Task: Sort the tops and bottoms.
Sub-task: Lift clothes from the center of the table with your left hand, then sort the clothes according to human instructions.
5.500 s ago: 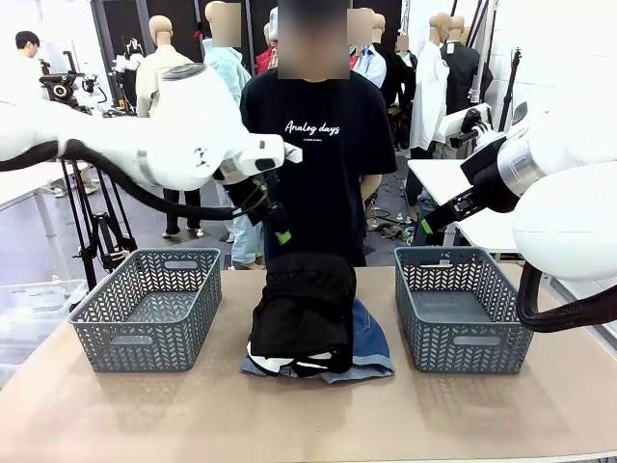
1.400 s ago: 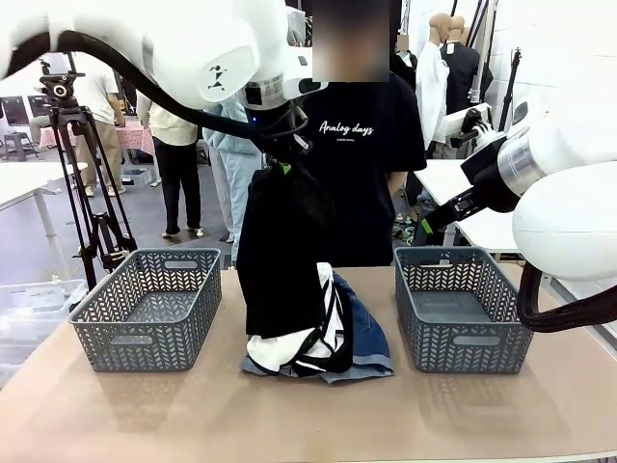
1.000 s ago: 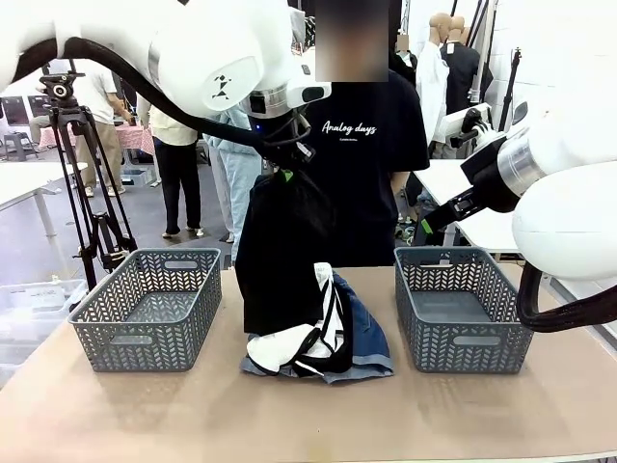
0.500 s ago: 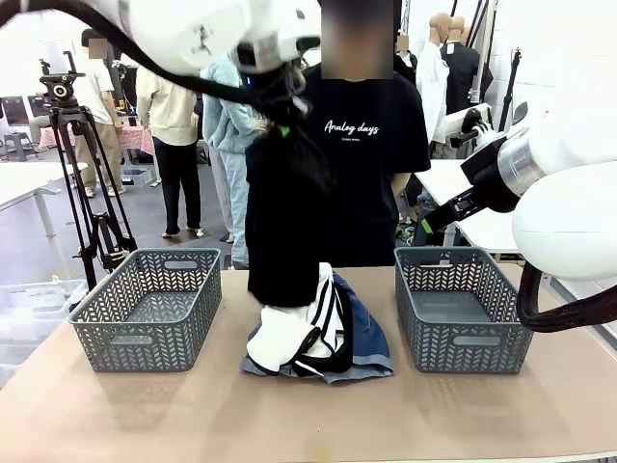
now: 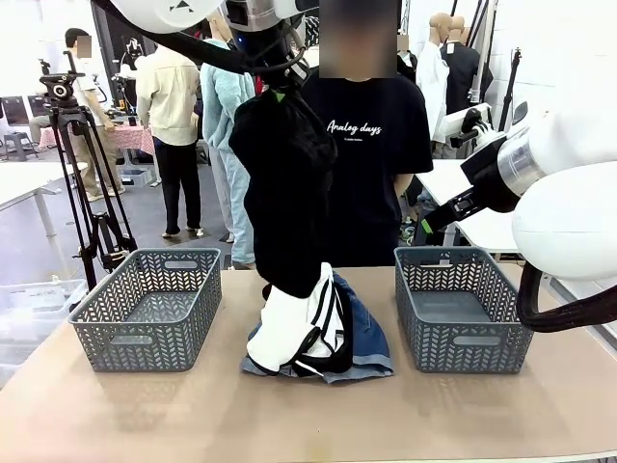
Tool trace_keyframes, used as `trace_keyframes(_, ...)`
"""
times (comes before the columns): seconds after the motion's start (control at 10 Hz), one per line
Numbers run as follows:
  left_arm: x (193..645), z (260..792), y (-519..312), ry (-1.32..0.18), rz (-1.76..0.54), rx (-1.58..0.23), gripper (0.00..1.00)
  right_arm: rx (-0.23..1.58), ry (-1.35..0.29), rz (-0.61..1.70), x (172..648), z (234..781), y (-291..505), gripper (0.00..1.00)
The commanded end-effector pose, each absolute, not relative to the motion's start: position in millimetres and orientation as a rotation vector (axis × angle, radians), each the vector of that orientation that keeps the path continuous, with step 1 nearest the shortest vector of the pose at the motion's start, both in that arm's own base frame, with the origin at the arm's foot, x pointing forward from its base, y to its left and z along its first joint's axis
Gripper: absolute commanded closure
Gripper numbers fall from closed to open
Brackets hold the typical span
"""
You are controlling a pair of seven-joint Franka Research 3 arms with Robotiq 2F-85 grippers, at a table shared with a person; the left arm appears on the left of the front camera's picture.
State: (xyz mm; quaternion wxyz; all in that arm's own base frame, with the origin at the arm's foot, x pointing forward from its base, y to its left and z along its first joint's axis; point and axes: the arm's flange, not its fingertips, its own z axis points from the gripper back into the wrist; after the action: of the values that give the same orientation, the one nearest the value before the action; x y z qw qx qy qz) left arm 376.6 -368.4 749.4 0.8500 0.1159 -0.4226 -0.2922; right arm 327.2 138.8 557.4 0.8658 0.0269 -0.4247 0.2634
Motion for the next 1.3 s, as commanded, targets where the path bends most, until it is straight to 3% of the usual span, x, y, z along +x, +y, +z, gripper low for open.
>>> trace_keyframes(0.0,378.5,752.6,-368.0,-0.900,-0.618,0.230,1.00,0.054,-0.894,0.557,328.2,556.4,139.9,0.00)
trace_keyframes(1.2,378.5,752.6,-368.0,-0.900,-0.618,0.230,1.00,0.054,-0.894,0.557,328.2,556.4,139.9,0.00)
